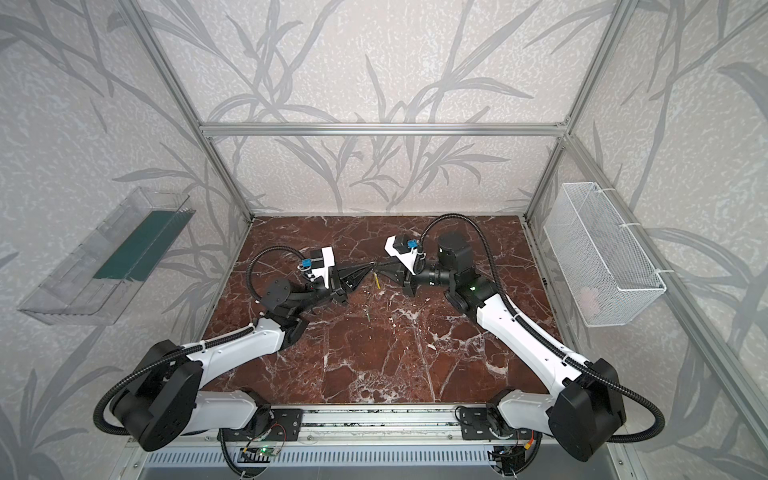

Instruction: Put the keys on the keyring

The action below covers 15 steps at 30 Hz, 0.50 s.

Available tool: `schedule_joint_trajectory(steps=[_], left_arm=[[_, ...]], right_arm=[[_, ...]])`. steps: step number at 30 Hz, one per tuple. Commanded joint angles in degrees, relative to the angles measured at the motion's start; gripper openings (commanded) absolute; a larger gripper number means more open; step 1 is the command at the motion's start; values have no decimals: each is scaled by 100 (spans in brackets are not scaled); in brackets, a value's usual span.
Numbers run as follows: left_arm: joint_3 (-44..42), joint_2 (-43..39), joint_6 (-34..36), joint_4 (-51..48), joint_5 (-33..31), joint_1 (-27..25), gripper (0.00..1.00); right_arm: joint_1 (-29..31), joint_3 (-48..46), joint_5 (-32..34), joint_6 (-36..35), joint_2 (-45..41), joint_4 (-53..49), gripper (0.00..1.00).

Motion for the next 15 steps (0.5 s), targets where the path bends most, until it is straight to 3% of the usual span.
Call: schedule_joint_trajectory(steps=[1, 8, 15], left_arm=[[223, 46, -122, 148, 181, 10, 0], [276, 216, -135, 90, 216, 27, 0], [320, 272, -197, 95, 305, 35, 0]], right_arm=[[-4, 177, -175, 85, 24, 269, 10], [-5, 173, -290, 238, 49, 443, 8], [-10, 174, -290, 328, 95, 538, 12]])
